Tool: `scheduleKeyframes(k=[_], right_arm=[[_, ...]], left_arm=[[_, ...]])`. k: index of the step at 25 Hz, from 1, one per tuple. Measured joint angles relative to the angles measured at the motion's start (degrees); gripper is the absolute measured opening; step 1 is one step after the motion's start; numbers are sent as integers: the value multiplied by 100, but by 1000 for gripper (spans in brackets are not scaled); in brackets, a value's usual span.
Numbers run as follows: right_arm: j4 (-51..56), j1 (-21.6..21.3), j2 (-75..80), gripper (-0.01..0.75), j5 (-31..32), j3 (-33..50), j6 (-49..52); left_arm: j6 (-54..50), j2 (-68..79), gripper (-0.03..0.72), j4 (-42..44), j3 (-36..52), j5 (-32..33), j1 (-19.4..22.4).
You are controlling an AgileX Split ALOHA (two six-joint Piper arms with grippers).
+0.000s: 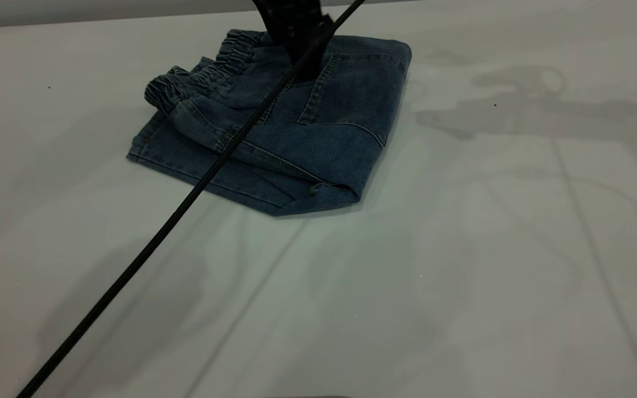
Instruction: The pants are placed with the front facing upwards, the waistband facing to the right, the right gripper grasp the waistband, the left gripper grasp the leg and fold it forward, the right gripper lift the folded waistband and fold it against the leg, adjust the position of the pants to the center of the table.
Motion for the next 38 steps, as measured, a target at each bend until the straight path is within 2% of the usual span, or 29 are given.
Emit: scheduleKeyframes(k=[5, 10, 12, 18, 22, 27, 31, 34, 38], right_arm=[[0, 0, 0, 589, 35, 0, 0], [4, 0, 0, 589, 145, 0, 14], [4, 0, 0, 589, 171, 0, 14], [4, 0, 0, 589, 179, 0, 14], [4, 0, 0, 589, 179, 0, 14], [-8, 0, 0, 589, 302, -44, 37], [-88, -53, 0, 589, 900, -444, 181], [-263, -142, 0, 589, 1349, -929, 642], [-988, -179, -150, 589, 1428, -1304, 1401]], left_arm=[[1032, 443, 586, -134, 0, 0, 0], [1115, 642, 586, -283, -107, 0, 5], [689, 642, 586, -369, -116, 0, 5], [-2379, 642, 587, -543, -134, -6, -66], [-3726, 642, 587, -613, -134, 0, -78], [-3604, 605, 587, -630, -134, 0, -78], [-3347, 440, 587, -615, -134, 0, -60], [-3325, 77, 587, -521, -134, 0, -49], [-3314, -621, 587, -475, -157, 0, 5]])
